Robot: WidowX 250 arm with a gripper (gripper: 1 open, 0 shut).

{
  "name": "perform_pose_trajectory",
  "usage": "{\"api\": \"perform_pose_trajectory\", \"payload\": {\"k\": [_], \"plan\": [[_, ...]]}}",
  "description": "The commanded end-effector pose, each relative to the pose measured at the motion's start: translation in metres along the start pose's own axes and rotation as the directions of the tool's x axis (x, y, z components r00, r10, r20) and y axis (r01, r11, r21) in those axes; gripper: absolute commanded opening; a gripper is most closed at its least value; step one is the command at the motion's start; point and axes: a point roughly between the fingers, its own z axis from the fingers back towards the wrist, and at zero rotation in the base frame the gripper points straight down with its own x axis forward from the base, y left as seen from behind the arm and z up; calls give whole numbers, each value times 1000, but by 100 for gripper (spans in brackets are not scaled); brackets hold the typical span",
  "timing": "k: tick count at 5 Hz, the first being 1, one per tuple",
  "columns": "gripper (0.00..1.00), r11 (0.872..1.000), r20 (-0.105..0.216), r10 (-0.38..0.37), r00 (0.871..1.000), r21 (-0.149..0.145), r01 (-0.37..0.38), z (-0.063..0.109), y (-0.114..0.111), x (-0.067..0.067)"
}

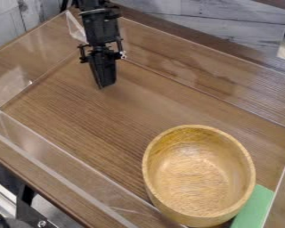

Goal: Remove the green block from inside the brown bowl and put it on the table

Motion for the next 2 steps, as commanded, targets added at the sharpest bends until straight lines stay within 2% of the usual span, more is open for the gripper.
{"api": "perform_pose_trajectory", "payload": {"k": [1,2], "plan": [[0,999,37,-31,999,31,30,19,-14,8],[0,999,31,-45,999,26,44,18,-22,13]]}}
